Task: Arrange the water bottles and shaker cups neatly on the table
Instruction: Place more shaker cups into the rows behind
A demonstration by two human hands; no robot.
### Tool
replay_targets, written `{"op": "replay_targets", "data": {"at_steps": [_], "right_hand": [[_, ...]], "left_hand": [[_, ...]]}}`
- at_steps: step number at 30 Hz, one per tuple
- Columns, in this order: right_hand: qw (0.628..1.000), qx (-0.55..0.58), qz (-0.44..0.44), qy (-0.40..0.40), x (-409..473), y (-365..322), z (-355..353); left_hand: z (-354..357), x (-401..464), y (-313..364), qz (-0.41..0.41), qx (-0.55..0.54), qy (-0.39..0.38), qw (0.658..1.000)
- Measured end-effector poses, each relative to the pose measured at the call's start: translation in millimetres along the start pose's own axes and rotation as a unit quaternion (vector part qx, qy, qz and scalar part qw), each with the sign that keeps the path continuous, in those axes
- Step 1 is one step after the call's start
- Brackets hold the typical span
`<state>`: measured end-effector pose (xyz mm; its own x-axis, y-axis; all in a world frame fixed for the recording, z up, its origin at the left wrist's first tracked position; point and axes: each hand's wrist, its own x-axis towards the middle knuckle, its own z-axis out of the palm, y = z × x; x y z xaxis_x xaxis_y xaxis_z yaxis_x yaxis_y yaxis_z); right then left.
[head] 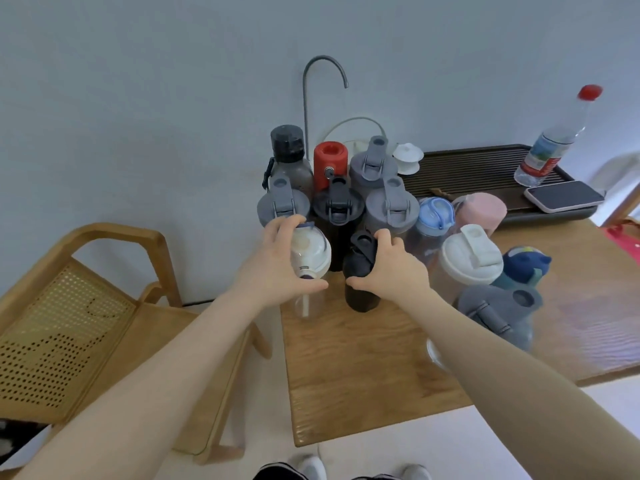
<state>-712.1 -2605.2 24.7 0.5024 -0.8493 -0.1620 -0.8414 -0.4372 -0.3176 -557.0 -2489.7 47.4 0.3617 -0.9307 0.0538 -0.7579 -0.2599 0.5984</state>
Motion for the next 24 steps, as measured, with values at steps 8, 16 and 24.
{"op": "replay_targets", "data": {"at_steps": [8,16,24], "right_hand": [[0.989,-0.125,0.072,0.013,-14,6,-7],[0.973,-0.092,-0.141,0.160,22,-53,-57],[0.991,-0.090,-0.101,0.012,72,-63,-28]], "left_hand": [[-4,15,-19,0.003,-0.160,0.130,0.979],[-31,70,-39,-0.014,-0.102,0.098,0.990],[-21,90,-45,-0.058,-0.037,0.005,0.998]]}}
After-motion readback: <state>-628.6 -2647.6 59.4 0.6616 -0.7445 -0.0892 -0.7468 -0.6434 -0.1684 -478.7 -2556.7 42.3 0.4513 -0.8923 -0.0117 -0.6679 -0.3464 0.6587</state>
